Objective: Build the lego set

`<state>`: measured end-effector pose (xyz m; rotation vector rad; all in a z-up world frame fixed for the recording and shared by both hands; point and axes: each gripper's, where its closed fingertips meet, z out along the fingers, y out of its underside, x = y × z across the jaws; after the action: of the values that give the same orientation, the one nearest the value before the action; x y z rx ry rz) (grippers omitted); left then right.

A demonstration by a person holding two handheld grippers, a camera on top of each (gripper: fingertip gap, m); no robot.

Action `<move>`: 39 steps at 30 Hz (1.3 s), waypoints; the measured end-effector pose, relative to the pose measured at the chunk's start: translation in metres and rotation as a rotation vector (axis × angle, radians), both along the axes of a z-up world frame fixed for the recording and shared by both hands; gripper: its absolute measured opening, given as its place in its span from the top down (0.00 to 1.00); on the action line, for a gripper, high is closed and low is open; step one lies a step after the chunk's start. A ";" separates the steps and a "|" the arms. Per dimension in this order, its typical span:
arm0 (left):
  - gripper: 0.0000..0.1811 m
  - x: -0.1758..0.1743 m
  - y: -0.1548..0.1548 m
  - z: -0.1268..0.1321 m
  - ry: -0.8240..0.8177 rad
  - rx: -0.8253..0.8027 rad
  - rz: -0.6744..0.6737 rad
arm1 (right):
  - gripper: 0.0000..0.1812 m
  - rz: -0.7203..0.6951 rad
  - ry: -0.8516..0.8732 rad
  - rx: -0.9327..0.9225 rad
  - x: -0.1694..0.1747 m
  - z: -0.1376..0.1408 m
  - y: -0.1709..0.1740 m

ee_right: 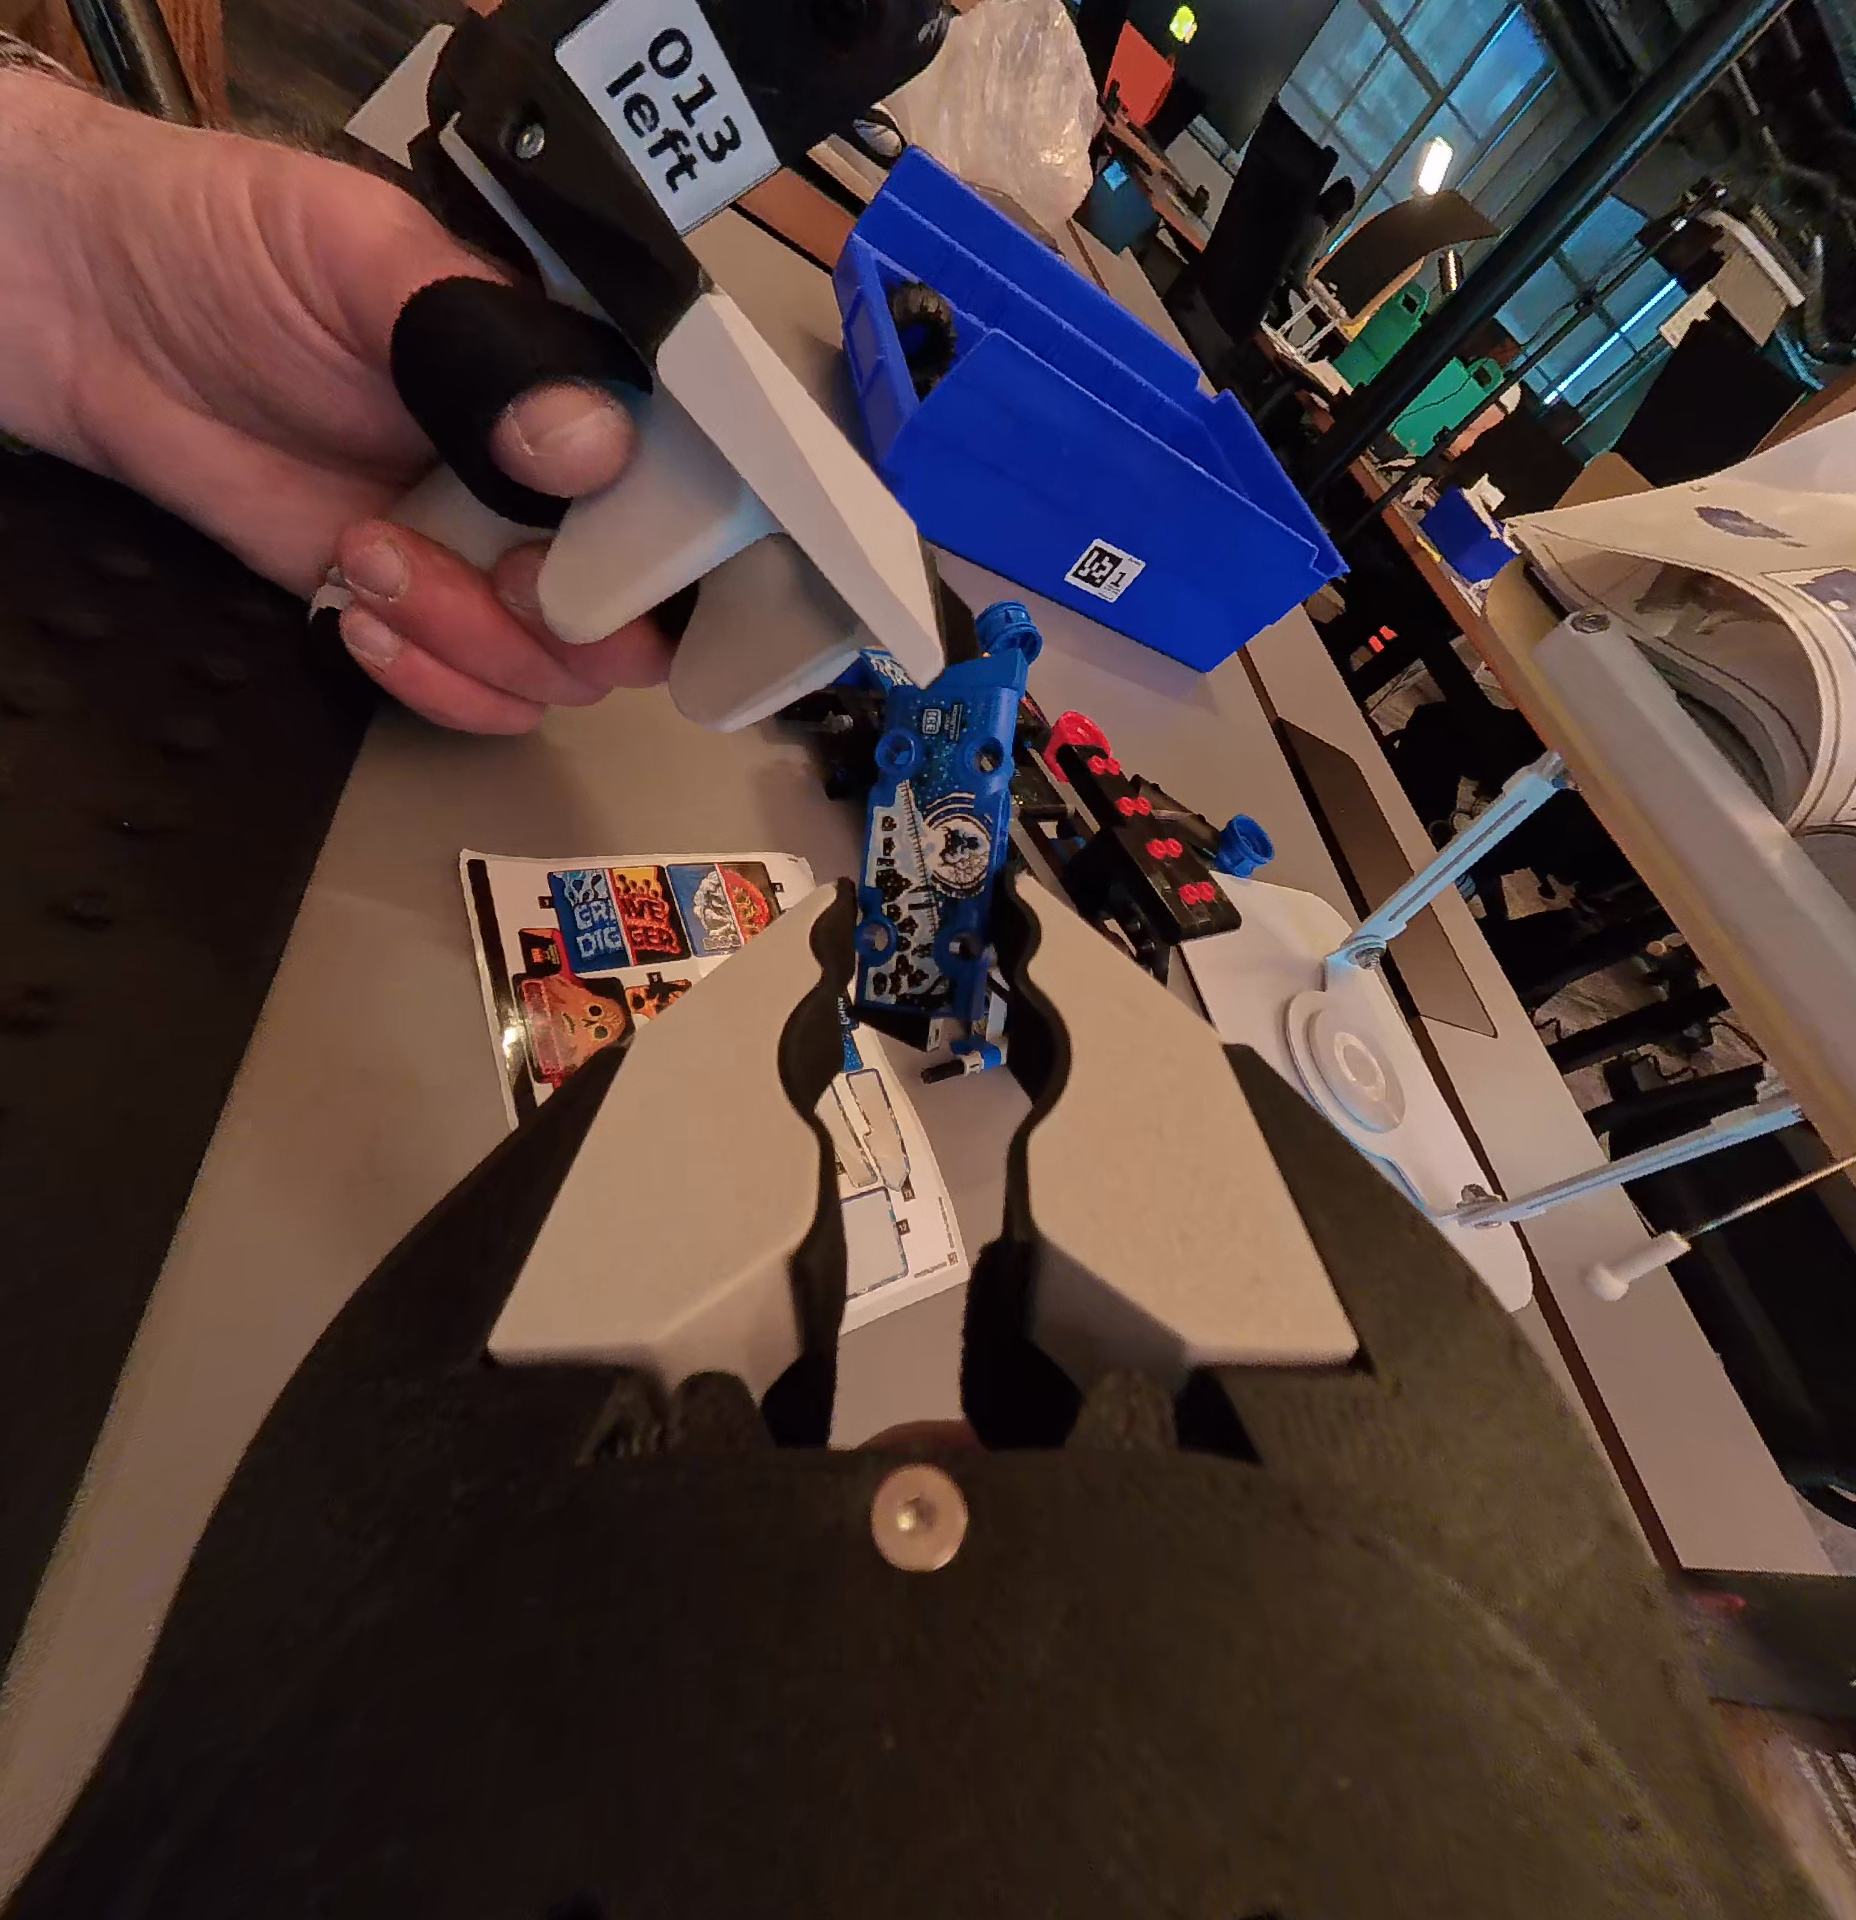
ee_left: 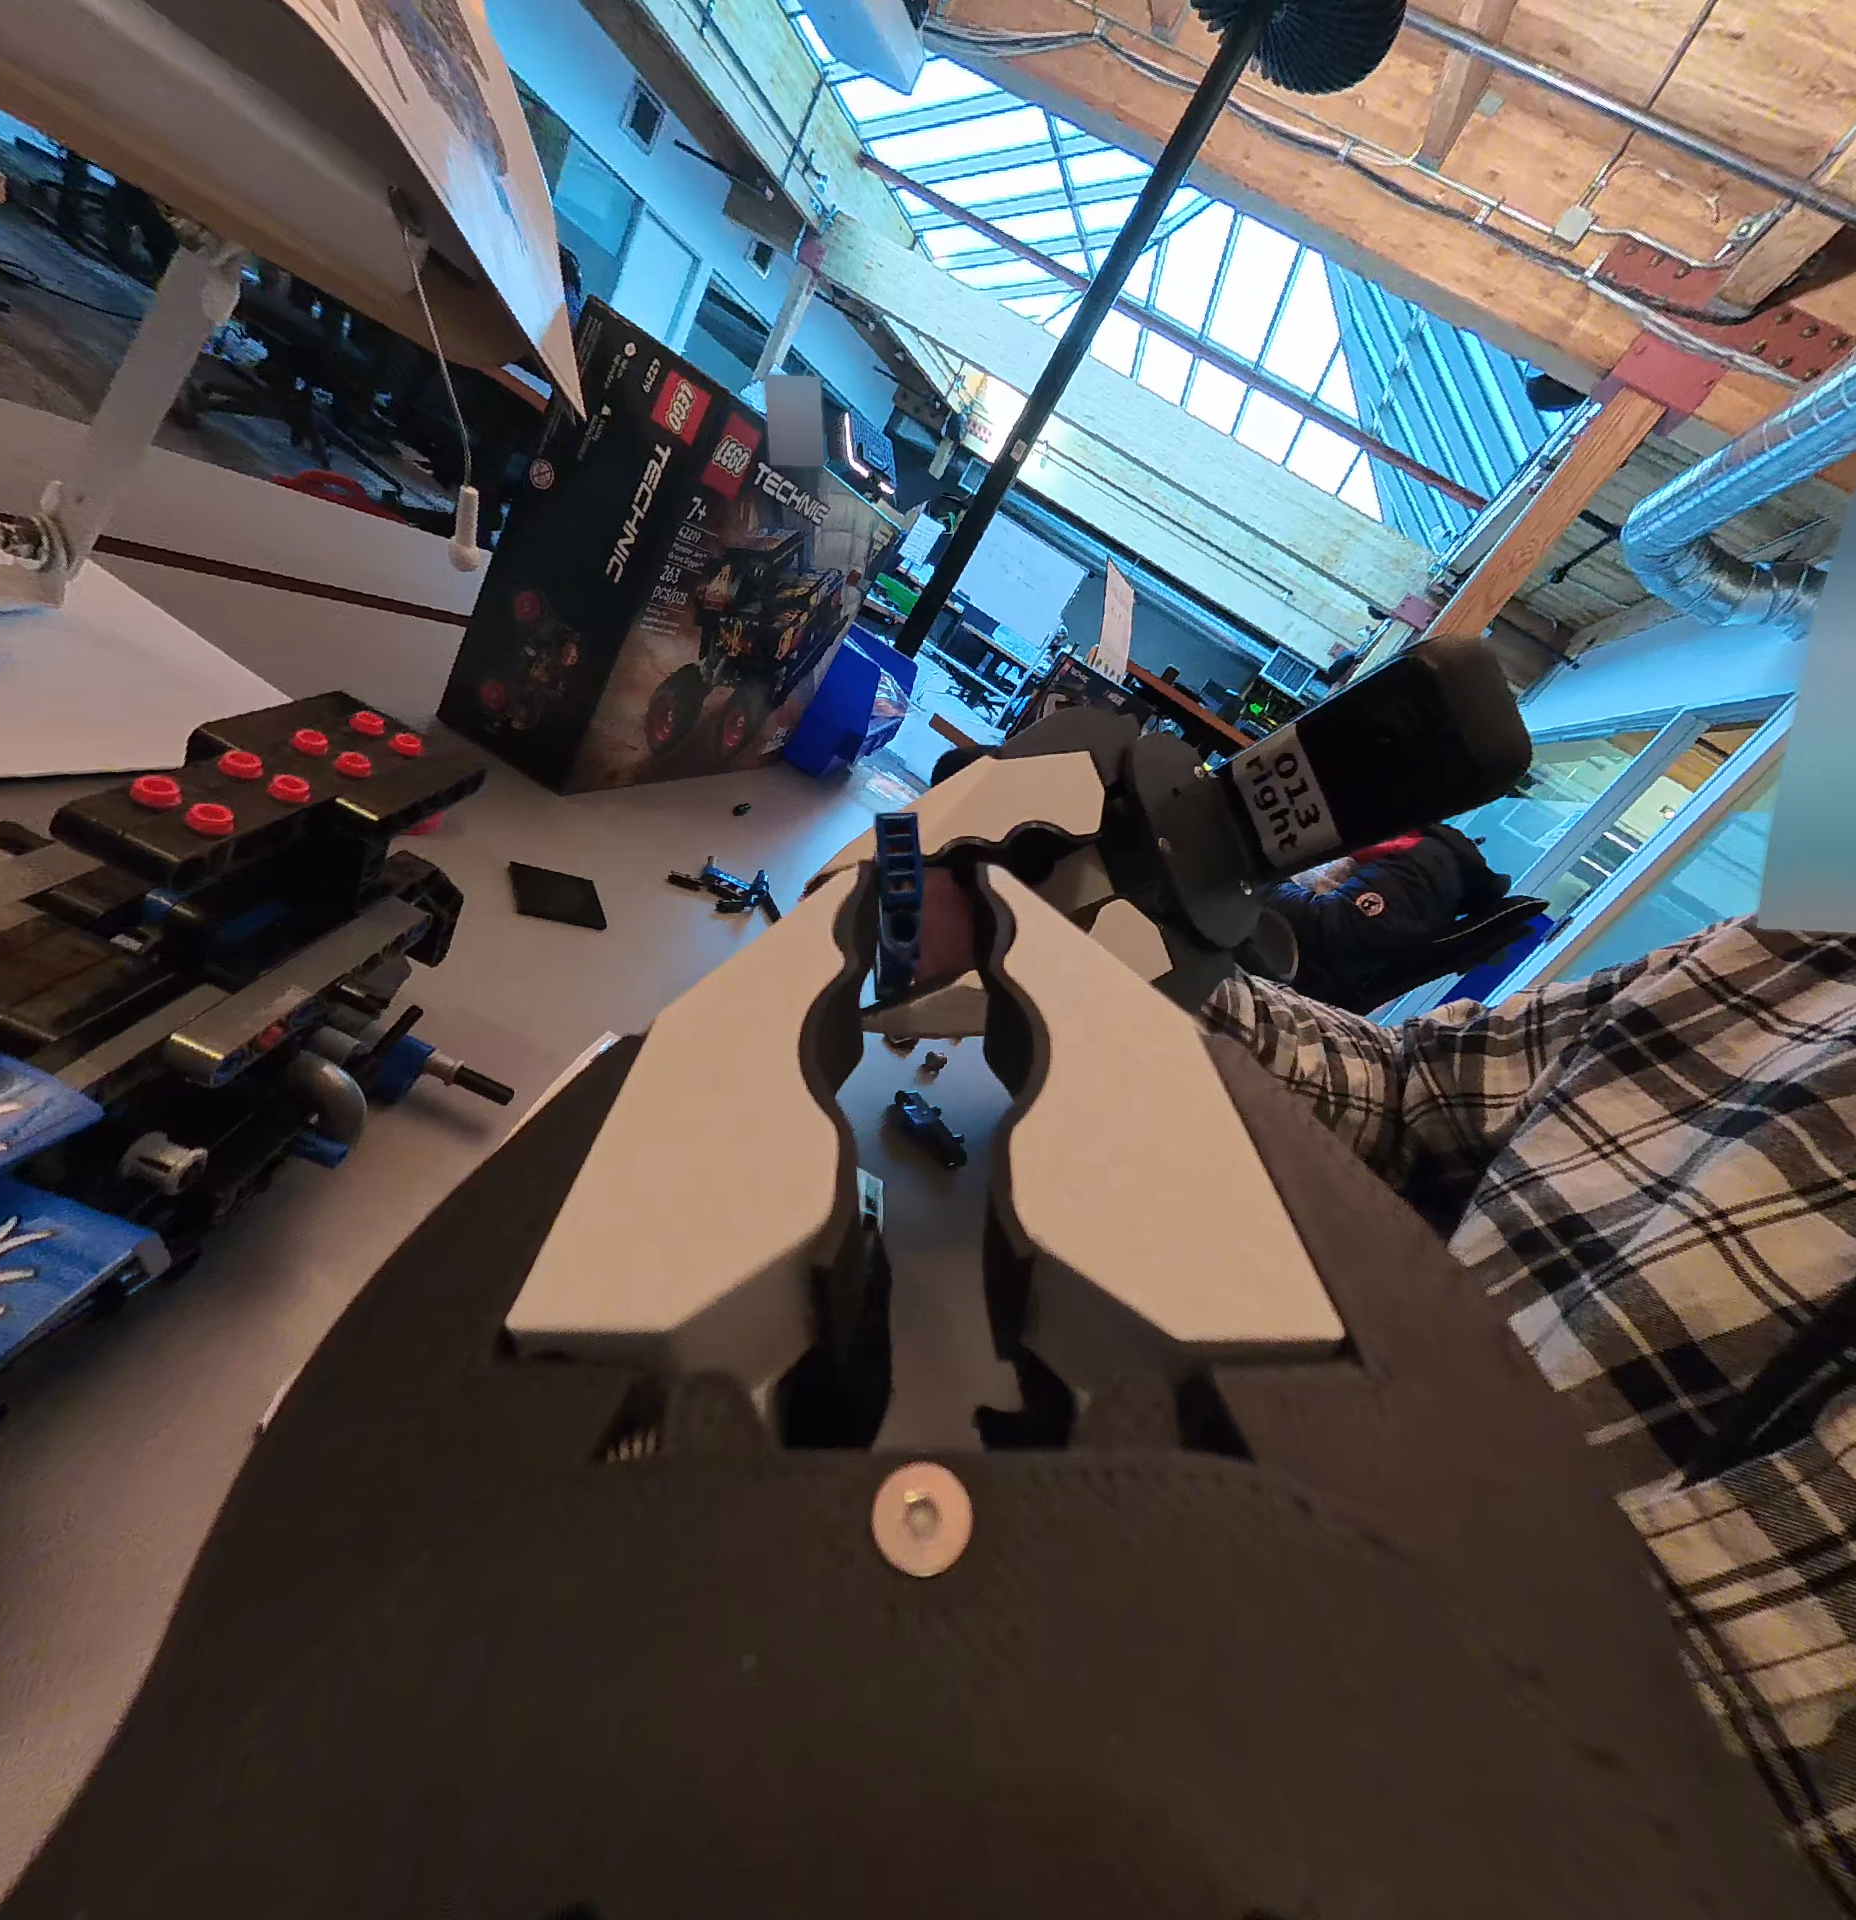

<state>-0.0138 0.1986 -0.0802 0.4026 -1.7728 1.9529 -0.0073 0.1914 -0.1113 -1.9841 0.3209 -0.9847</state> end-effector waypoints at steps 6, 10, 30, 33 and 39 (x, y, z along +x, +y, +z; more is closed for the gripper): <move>0.91 0.000 0.000 0.000 -0.004 0.003 0.000 | 0.86 -0.002 -0.002 0.001 0.001 0.001 -0.001; 0.91 -0.001 0.000 -0.001 -0.007 0.005 -0.001 | 0.86 -0.003 0.001 0.012 0.001 0.002 -0.002; 0.93 -0.003 -0.002 -0.003 -0.041 0.025 0.010 | 0.86 0.003 -0.017 -0.025 0.001 0.001 0.000; 0.96 -0.003 -0.002 -0.002 -0.048 0.024 0.014 | 0.86 0.005 -0.022 -0.033 0.001 0.001 0.001; 0.96 -0.002 -0.002 -0.003 -0.052 0.027 0.022 | 0.86 0.005 -0.024 -0.031 0.001 0.001 0.001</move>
<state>-0.0156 0.1968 -0.0830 0.3854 -1.8364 1.9730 -0.0061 0.1925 -0.1100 -1.9985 0.2888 -1.0149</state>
